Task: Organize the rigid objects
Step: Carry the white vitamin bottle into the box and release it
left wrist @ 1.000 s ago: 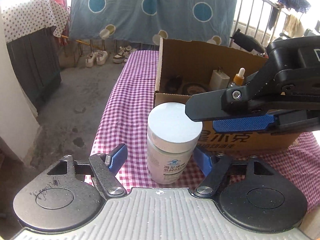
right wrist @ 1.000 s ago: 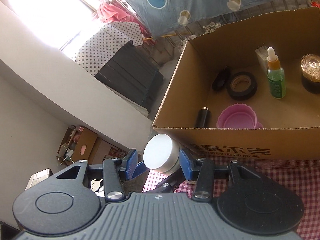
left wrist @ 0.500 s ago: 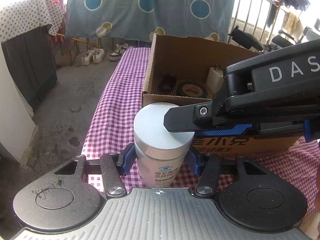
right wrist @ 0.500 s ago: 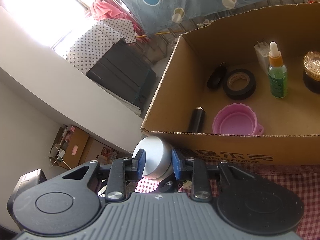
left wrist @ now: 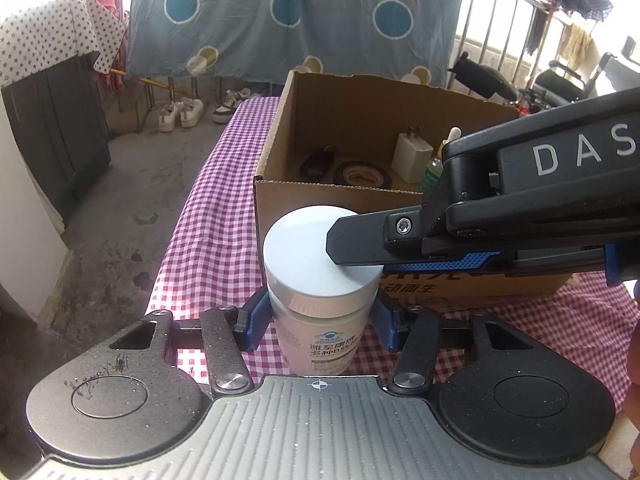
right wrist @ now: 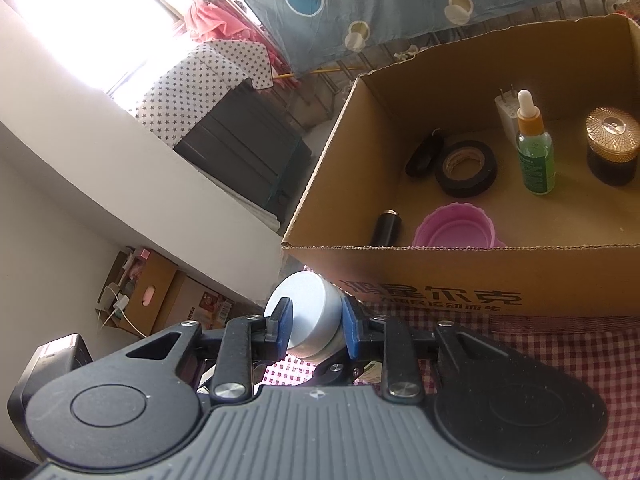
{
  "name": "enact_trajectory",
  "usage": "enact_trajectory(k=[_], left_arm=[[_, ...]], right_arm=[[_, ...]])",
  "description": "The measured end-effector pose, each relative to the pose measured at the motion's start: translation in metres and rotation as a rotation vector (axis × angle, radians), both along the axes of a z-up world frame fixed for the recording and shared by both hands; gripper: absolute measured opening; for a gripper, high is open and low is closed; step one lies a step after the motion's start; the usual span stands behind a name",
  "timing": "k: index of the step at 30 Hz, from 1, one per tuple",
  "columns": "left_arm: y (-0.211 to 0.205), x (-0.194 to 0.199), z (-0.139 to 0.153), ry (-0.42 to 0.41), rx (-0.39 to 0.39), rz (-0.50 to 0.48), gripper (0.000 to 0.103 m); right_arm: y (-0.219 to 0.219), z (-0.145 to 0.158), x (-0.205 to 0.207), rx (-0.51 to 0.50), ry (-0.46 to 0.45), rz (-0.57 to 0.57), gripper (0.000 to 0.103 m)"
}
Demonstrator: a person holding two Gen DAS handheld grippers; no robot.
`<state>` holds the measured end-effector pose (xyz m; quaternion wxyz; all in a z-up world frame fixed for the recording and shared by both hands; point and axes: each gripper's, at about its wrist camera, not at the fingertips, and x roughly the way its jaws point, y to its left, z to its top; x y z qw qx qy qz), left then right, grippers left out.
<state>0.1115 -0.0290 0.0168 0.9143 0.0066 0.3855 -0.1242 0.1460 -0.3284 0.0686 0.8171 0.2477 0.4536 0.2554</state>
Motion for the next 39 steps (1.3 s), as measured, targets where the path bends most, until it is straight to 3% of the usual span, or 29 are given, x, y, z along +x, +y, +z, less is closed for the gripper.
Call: enact_trajectory(k=[14,25,32,39], left_arm=[[-0.028,-0.022,0.007,-0.022,0.014,-0.055,0.053],[-0.062,-0.038,-0.004,-0.031,0.008,-0.186,0.053],[-0.080,-0.042,-0.009,-0.045,0.072,-0.260,0.054],[-0.085,-0.037,-0.011,-0.045,0.087,-0.251,0.053]], right_arm=[[-0.028,0.005,-0.026,-0.002,-0.030,-0.043,0.029],[-0.071,-0.006,-0.050,-0.008,-0.010,-0.126,0.030],[-0.086,-0.016,-0.052,0.009,0.010,-0.143,0.032],[-0.087,-0.016,-0.049,0.005,-0.001,-0.122,0.032]])
